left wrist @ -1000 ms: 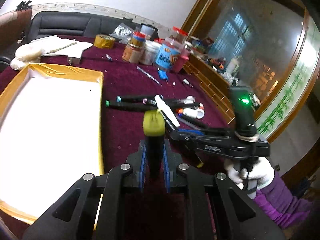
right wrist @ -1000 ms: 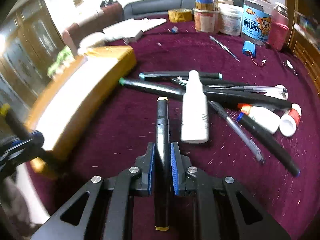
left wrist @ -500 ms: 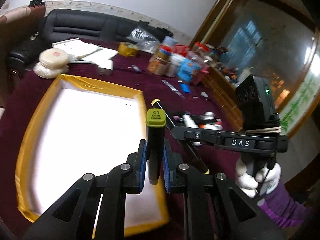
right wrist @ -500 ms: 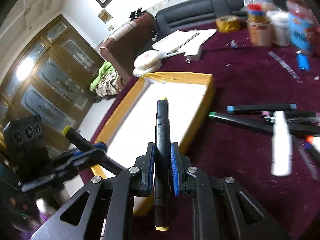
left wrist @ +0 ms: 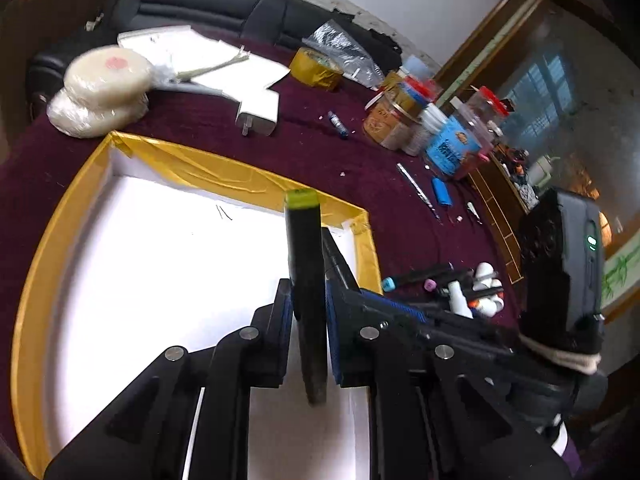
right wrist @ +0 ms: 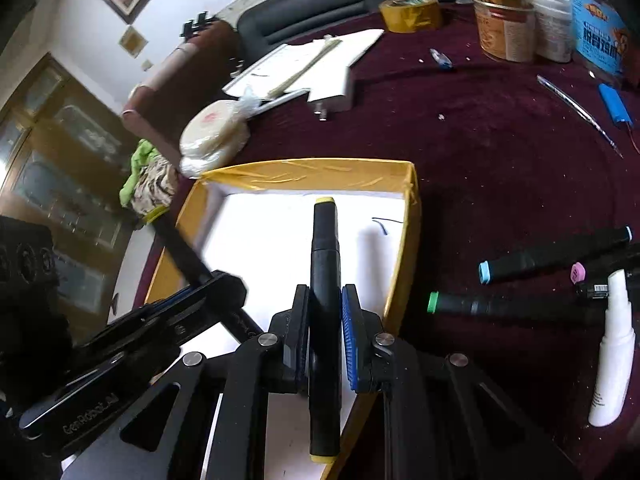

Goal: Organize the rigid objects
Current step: 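Carry both markers into the yellow-rimmed white tray and open both tools, then move both open tools back to the pile of pens and bottles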

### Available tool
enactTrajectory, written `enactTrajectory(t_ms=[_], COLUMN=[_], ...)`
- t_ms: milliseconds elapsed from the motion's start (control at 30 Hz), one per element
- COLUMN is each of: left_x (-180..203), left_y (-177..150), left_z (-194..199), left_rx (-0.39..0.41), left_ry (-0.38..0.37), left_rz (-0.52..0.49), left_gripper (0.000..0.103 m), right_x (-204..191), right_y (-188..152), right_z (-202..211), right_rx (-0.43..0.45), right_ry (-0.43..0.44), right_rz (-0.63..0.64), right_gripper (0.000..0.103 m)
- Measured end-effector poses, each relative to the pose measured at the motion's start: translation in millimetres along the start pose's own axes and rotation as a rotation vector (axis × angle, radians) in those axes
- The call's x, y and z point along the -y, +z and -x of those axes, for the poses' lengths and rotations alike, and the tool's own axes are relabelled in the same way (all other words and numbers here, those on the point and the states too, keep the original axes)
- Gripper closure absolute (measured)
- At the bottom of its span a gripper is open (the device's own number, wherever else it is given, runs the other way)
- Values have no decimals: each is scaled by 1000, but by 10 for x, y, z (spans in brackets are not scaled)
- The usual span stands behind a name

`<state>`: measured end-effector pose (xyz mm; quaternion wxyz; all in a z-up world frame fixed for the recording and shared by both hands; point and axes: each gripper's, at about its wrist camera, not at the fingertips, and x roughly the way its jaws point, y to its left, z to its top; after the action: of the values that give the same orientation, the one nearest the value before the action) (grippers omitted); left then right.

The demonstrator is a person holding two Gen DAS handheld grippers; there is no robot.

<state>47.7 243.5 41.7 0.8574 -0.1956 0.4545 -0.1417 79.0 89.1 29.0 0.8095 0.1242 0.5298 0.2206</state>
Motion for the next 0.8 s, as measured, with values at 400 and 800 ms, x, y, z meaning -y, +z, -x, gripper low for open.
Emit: enactTrajectory(t_ms=[400,800], left_x=[-70,1144], left_y=[-89,-574], left_z=[-59,303], left_rx=[24,216], left_ry=[111,386], left_rz=[60,-280], left_gripper=[52,30], right_x=[-31,669], right_y=[-27,-427], right_z=[159,1319], right_rx=[93,469], right_ry=[-118,-274], right_rz=[108,128], right_gripper=[84,30])
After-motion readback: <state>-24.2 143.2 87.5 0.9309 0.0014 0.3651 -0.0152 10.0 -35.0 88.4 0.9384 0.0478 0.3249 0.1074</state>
